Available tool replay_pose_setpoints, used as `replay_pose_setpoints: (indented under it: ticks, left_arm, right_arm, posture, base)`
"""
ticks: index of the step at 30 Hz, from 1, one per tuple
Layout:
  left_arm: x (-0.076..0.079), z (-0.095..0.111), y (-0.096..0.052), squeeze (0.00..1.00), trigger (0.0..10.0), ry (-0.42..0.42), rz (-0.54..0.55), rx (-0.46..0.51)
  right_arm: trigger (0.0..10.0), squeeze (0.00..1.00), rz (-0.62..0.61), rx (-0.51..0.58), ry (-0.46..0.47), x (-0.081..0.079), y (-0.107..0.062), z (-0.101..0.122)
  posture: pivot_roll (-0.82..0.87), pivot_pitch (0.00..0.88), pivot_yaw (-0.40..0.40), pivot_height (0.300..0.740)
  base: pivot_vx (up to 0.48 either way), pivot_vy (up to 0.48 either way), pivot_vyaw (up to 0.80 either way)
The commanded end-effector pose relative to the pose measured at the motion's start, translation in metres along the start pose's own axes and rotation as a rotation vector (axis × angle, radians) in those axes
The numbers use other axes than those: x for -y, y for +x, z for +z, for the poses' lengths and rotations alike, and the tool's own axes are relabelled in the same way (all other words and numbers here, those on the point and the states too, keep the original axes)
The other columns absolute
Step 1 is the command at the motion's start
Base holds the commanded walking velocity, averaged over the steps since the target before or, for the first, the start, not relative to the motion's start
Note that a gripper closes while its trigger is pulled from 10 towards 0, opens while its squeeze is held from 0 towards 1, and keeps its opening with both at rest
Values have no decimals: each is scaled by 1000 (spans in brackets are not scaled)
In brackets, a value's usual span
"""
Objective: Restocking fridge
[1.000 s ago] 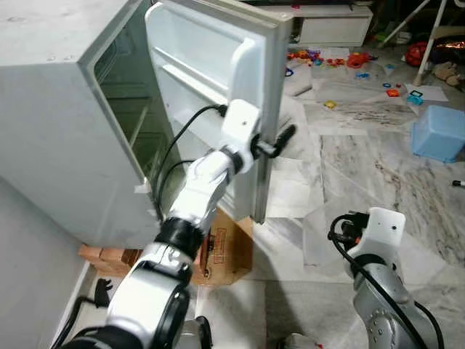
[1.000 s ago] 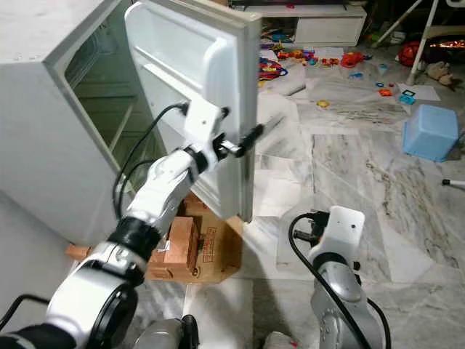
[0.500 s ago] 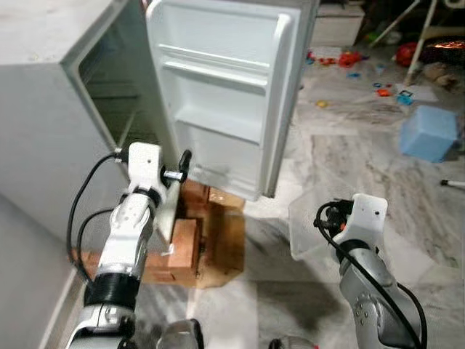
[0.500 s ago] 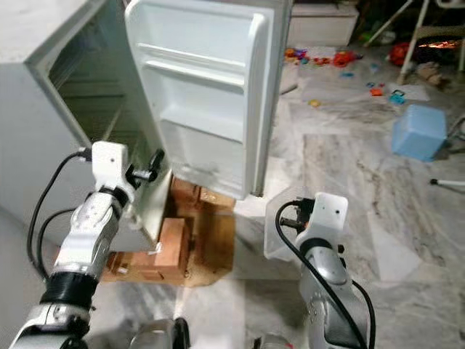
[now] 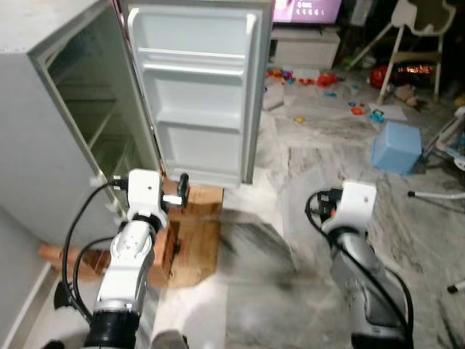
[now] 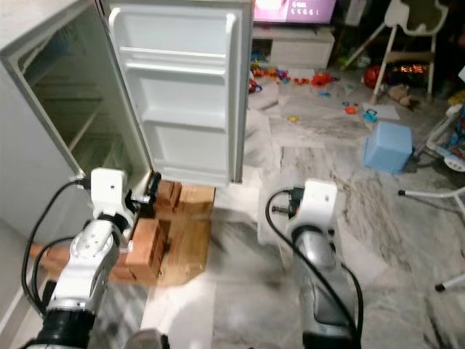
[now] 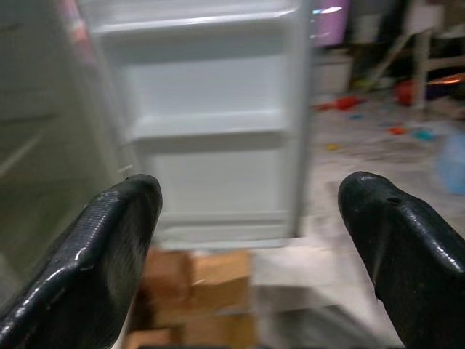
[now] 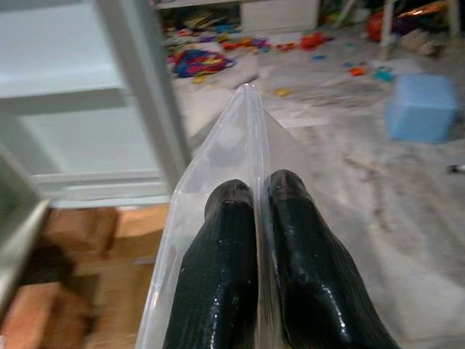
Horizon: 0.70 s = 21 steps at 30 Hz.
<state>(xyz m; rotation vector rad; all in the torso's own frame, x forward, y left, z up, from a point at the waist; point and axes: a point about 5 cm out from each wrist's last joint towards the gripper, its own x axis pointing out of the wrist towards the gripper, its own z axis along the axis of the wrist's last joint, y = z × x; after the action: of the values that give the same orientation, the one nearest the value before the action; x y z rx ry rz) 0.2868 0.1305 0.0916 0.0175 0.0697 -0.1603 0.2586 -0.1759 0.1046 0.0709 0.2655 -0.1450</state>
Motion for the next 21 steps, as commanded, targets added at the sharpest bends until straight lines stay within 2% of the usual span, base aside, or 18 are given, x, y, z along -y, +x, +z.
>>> replay_pose_setpoints:
  ticks: [1,10,21]
  left_arm:
    - [-5,8,2,0,10000,34,8,11]
    - [-3,2,0,0,10000,64,6,-11]
    - [2,2,-1,0,10000,95,-5,-2]
  right_arm:
    - [10000,0,5,28,-1,-3,2,5]
    - [10000,0,32,69,-33,-8,1,9]
    - [10000,0,38,63,-28,-9,0,6]
  posture:
    - [11,0,22,740]
    - [10,0,21,740]
    - [7,0,19,740]
  base:
    - [480,0,0]
    - [480,0,0]
    - [478,0,0]
